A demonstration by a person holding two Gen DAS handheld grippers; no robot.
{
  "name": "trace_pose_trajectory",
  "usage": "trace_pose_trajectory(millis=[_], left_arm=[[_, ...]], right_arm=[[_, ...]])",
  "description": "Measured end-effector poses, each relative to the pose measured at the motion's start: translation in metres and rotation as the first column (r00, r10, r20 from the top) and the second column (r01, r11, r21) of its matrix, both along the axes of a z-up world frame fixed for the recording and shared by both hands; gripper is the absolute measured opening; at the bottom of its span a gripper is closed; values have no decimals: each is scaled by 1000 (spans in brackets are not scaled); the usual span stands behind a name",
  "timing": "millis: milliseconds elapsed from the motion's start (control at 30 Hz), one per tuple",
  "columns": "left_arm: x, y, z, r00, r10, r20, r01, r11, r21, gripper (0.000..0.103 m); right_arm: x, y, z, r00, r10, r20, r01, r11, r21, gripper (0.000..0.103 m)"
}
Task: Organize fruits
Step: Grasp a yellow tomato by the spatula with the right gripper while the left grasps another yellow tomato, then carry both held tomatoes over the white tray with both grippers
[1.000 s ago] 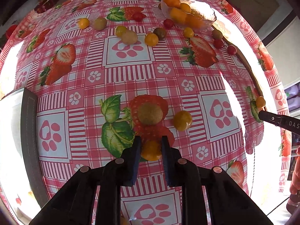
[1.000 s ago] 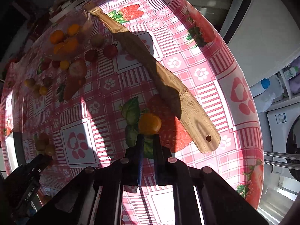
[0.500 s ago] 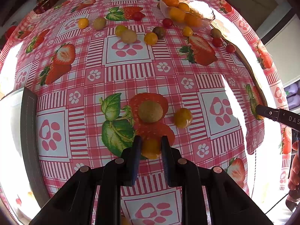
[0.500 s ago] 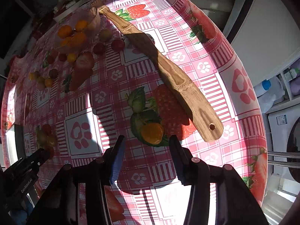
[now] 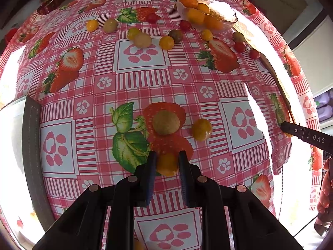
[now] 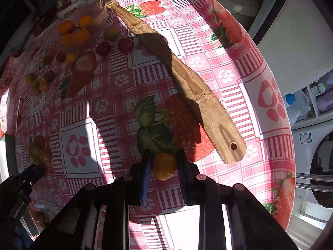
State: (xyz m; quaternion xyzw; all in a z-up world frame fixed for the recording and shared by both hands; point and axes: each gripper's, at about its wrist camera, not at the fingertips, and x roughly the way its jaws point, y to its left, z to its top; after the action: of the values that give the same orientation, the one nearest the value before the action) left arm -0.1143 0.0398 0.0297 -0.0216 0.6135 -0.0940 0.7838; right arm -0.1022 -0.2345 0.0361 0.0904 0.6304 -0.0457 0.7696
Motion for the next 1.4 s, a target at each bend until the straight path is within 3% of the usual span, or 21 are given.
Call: trace_pose_trajectory(millis=[333, 600, 633, 733, 833, 933, 1000, 1067, 1400], left_arm=[[-12, 20, 21, 1000, 19, 19, -18, 999, -40, 23], [-12, 18, 16, 1000, 16, 20, -15, 999, -39, 23], [-12, 15, 15, 1000, 11, 21, -10, 999, -37, 25], [-10, 7, 12, 999, 9, 36, -9, 1000, -4, 64], [-9, 2, 6, 1000, 7, 29, -7, 1000, -2, 64], [-8, -3, 0, 1000, 1, 20, -2, 999, 38, 59], [-9, -5, -1, 999, -7, 34, 4, 997, 79, 47], [-9, -5, 0, 999, -15, 44, 11, 995, 103, 22], [-13, 19, 21, 998, 18, 55, -18, 1000, 4, 21]], right_arm=[[-21, 40, 22, 999, 49, 0, -49, 993, 110, 27], [-27, 68, 27, 997, 78, -15, -75, 988, 138, 27], [-29, 68, 27, 997, 79, -18, -76, 987, 140, 27], [-33, 67, 27, 996, 88, -22, -84, 987, 139, 27], [-34, 68, 25, 996, 84, -26, -79, 986, 145, 27], [-38, 64, 25, 997, 79, -28, -74, 986, 148, 27], [-40, 62, 25, 997, 73, -29, -67, 986, 151, 27], [-42, 59, 25, 997, 67, -30, -62, 986, 155, 27], [-42, 69, 30, 995, 92, -27, -86, 981, 175, 27]])
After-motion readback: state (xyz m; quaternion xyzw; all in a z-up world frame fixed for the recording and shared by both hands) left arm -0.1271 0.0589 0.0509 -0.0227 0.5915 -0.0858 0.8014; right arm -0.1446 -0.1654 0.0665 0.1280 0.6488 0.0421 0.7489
